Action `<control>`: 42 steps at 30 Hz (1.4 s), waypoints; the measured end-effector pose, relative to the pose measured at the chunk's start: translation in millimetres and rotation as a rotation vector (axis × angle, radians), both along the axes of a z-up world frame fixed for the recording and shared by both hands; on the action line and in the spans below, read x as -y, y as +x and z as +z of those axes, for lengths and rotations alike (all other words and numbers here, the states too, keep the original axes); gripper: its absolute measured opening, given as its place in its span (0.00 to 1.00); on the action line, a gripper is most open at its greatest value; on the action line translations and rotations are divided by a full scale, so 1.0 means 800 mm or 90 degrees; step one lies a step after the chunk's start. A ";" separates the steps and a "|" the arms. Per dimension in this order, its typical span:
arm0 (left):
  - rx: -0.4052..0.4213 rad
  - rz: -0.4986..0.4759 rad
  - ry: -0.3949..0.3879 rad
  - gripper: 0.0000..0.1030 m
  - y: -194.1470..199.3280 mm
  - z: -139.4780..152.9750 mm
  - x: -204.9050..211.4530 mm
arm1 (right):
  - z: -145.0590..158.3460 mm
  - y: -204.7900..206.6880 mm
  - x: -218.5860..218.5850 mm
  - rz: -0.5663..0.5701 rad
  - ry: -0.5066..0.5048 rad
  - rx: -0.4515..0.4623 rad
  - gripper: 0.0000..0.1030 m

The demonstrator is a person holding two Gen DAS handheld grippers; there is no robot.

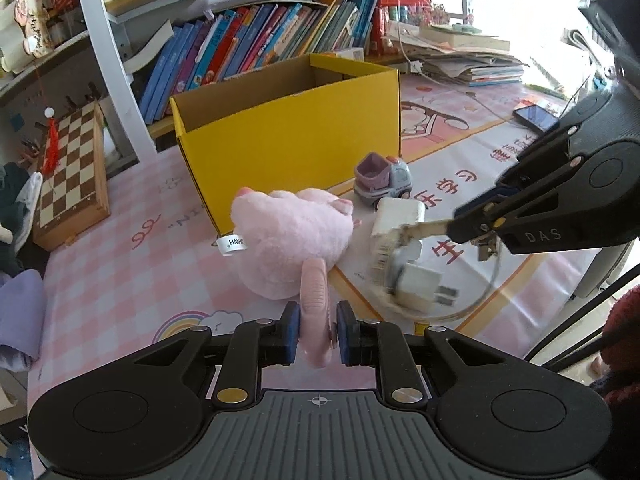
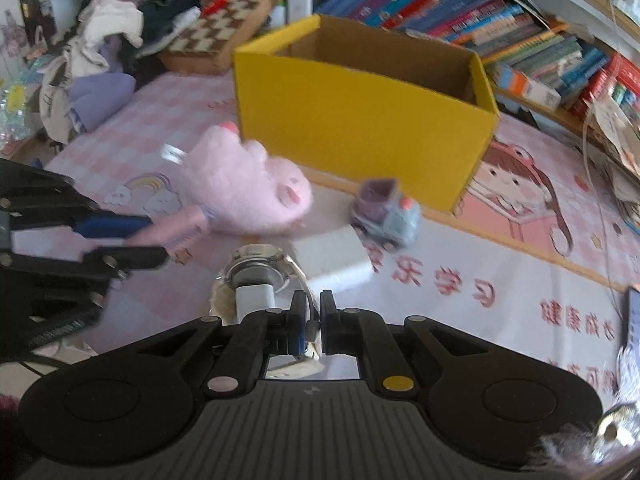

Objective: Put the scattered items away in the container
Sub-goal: 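Close the left tool on the pink lighter while the right tool grips the watch, then lift the pink lighter with the left tool while the right tool carries the watch over the box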

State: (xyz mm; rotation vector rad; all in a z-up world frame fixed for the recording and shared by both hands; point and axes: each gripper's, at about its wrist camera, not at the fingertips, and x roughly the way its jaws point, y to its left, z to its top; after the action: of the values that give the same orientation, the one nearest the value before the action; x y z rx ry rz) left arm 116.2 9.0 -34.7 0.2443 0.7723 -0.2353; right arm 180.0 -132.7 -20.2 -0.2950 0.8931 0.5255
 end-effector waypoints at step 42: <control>0.078 -0.020 -0.049 0.17 -0.027 0.057 -0.007 | 0.040 0.004 0.012 -0.042 0.069 0.007 0.04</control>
State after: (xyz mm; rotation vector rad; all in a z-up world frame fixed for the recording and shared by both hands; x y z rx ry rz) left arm 94.9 14.8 10.5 0.1965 0.6380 -0.2764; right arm 183.4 -142.1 12.0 -0.1692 0.8584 0.5081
